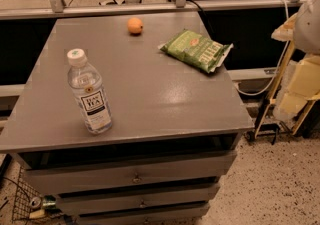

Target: Pick blue plastic bottle

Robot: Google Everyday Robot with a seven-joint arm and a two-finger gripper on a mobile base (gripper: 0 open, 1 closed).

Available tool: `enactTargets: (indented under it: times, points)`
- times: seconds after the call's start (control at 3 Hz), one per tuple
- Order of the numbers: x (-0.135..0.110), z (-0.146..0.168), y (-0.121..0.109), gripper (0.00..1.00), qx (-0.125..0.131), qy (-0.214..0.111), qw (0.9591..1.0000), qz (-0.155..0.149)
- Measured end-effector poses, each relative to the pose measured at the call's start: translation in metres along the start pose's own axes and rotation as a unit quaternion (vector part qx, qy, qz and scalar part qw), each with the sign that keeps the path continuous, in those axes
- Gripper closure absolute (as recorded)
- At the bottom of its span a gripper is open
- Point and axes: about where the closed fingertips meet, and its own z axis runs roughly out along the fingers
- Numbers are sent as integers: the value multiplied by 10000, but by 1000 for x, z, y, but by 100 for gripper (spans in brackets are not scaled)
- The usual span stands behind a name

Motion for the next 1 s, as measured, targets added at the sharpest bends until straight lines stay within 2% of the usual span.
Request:
enactTargets:
  times: [0.33,0.67,1.0]
  points:
    - [0,0,0,0,0,0,10000,0]
    - [-8,1,-2,0,45,-205,9998,-9]
    - [-50,5,-7,0,-72,-1082,9936,-321]
